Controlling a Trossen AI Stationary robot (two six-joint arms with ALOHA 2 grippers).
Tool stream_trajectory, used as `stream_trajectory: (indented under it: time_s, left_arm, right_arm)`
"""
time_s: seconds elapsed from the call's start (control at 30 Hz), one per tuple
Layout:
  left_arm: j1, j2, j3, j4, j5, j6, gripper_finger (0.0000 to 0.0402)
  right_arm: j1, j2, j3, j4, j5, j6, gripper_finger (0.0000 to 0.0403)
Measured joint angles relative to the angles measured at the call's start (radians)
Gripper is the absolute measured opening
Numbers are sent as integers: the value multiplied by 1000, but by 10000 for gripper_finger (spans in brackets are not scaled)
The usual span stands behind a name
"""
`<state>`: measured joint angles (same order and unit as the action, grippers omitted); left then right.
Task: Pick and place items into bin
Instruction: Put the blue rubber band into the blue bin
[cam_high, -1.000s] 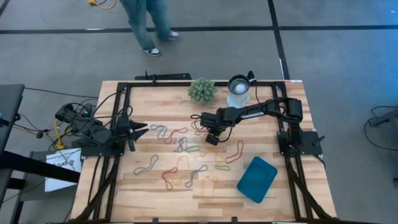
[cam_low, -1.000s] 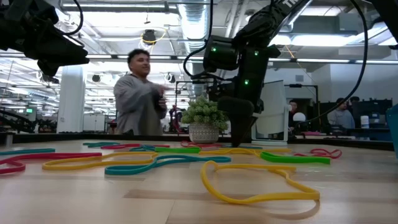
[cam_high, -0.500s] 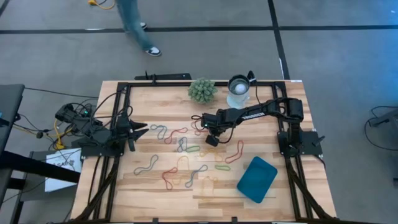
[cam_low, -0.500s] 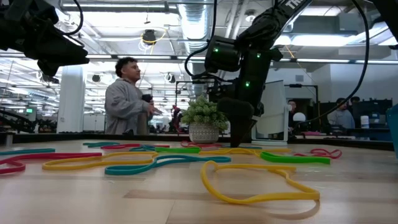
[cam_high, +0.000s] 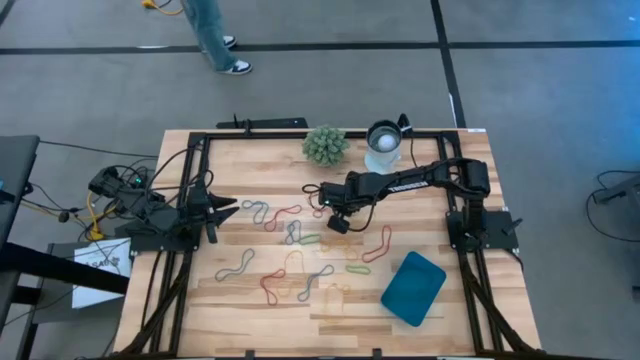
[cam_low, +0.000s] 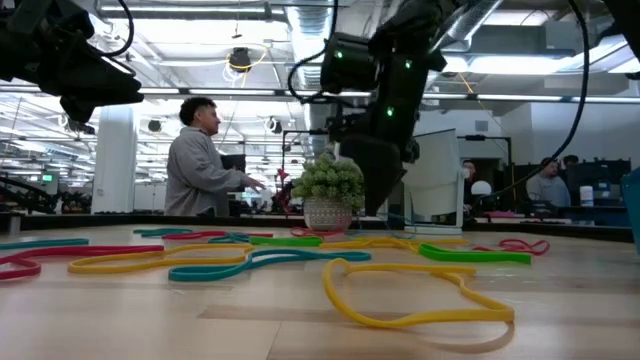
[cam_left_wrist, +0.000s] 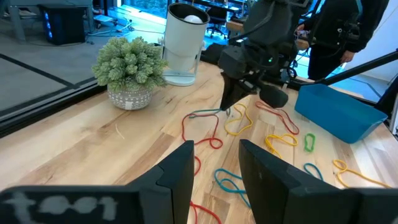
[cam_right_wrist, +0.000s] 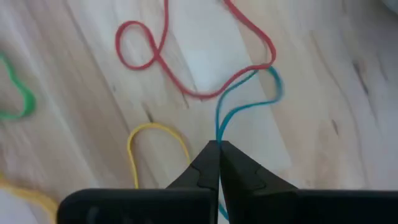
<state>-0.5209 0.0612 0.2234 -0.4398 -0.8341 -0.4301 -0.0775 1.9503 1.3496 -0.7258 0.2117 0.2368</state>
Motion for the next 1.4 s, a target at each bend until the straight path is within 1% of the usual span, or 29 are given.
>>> stream_trajectory:
  time_s: [0.3,0.47,0.6,0.73,0.87,1.0,1.1,1.2,1.4]
  left_arm:
    - [0,0,0,0,-1,0,116]
    - [0,0,0,0,-1,-7,116]
    - [0,0,0,0,-2,-9,116]
    - [0,0,0,0,-2,-11,116]
    - [0,0,0,0,-2,-11,116]
    - [0,0,0,0,-4,-11,116]
    - [0,0,0,0,-4,-11,116]
    - [0,0,0,-5,-4,-11,116]
    - [0,0,0,-30,-2,-11,116]
  right_arm:
    - [71,-1,168,-197,0,7,0]
    - [124,-1,254,-402,-1,95,0]
    - [189,-1,298,-568,-7,179,0]
    - [267,-1,327,-717,-85,268,0]
    - [354,-1,329,-744,-120,338,0]
    - [422,-8,329,-797,-154,457,0]
    - [474,-19,329,-849,-179,574,0]
    - [534,-60,329,-836,-214,661,0]
    - [656,-143,311,-847,-213,934,0]
